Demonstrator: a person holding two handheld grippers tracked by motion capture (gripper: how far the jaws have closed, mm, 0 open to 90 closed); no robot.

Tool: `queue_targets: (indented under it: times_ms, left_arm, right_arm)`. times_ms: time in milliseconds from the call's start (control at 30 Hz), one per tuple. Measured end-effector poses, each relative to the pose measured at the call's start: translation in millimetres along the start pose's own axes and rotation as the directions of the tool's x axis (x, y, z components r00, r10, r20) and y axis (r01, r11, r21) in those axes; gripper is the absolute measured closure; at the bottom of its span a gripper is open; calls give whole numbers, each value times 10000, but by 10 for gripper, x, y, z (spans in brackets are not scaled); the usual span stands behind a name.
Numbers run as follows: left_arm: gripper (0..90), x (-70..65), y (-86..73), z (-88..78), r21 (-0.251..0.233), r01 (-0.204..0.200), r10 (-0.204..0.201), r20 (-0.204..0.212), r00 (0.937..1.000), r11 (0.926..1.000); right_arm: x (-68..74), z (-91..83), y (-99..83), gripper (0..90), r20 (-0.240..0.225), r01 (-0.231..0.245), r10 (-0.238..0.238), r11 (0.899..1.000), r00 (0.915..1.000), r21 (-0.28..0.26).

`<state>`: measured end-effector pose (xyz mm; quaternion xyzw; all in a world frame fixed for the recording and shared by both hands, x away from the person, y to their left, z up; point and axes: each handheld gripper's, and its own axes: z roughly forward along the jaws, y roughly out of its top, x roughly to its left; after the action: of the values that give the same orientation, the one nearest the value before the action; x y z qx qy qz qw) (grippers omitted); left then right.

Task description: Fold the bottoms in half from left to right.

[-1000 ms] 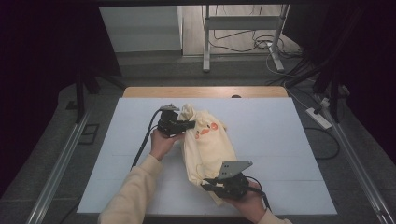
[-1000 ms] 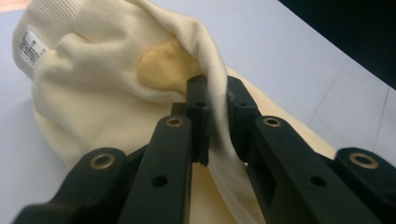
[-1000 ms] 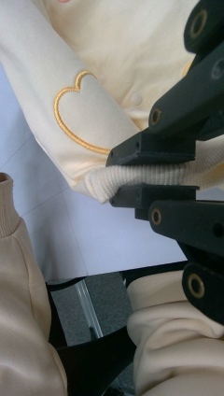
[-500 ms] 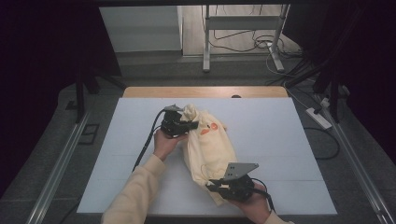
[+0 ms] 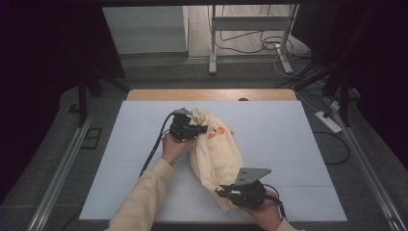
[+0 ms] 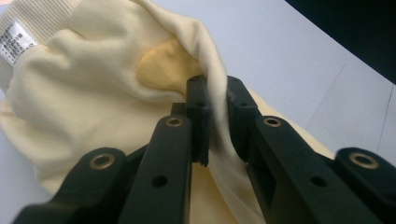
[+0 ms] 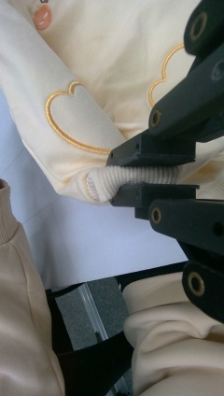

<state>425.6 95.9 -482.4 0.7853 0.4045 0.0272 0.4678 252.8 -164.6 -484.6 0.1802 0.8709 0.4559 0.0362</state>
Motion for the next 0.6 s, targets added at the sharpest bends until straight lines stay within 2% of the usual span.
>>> queue_targets:
  times_ms: [333,600]
  left_arm:
    - [812,-48,48,65,1,-71,71,-5,10000,10000]
    - [810,-61,56,153,47,-13,13,-16,10000,10000]
  right_arm:
    - [-32,-97,-38,808,209,-177,179,9998,9996,-94]
    - [-99,-153,-118,808,350,-547,548,9985,9979,-22]
